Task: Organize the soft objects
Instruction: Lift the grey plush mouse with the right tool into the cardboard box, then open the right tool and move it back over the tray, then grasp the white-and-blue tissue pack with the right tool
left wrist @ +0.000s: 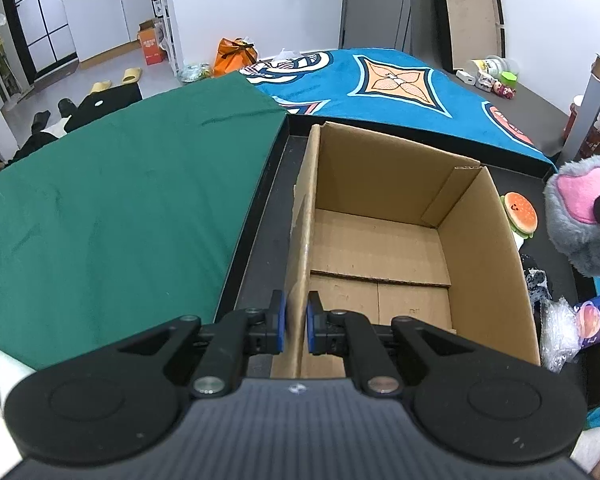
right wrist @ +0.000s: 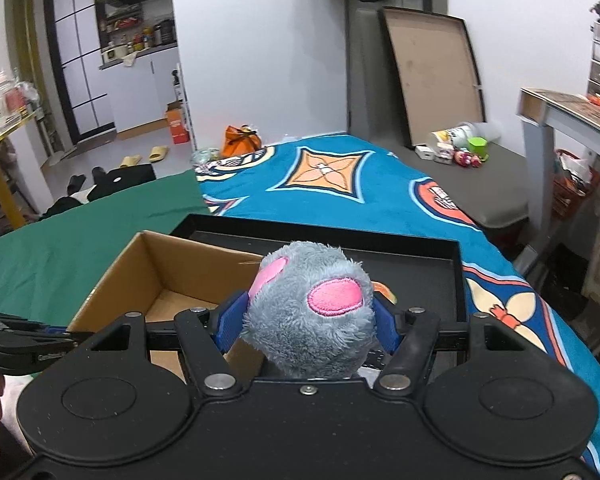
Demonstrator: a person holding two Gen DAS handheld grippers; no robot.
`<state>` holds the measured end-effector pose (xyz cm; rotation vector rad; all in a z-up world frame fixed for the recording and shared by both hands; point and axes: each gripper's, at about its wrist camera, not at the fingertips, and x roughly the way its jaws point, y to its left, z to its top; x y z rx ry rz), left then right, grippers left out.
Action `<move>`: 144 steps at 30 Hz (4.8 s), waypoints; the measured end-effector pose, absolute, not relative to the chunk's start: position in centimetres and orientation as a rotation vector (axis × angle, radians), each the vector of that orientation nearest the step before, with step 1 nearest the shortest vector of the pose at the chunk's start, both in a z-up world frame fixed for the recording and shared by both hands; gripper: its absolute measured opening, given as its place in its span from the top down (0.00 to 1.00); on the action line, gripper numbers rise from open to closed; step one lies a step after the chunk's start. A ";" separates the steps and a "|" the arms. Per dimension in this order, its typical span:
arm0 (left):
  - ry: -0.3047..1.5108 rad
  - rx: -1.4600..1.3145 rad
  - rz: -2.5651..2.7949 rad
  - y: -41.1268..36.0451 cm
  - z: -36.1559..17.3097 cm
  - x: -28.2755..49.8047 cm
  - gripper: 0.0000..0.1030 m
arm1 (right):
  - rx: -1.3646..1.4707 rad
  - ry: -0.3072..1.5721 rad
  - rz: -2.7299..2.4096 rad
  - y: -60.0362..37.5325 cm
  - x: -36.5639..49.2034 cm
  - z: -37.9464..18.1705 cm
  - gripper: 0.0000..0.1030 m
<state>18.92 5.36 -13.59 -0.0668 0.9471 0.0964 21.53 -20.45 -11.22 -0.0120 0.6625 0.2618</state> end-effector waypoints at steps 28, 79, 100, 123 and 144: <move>0.933 -0.182 0.103 8.6 -13.6 19.3 0.90 | -0.193 0.638 0.415 -10.3 22.2 -11.4 0.38; 1.003 -0.119 0.152 7.1 -13.3 19.1 0.48 | -0.022 0.766 0.247 -19.2 20.9 -13.5 0.14; 1.038 0.033 0.163 3.9 -13.2 18.1 0.47 | 0.152 0.809 0.041 -26.4 17.9 -17.1 0.16; 1.064 0.161 0.228 1.9 -14.1 19.6 0.45 | 0.205 0.900 -0.113 -30.3 20.4 -21.5 0.60; 1.052 0.129 0.243 3.2 -13.4 18.7 0.45 | 0.173 0.782 -0.034 -29.1 19.0 -18.1 0.81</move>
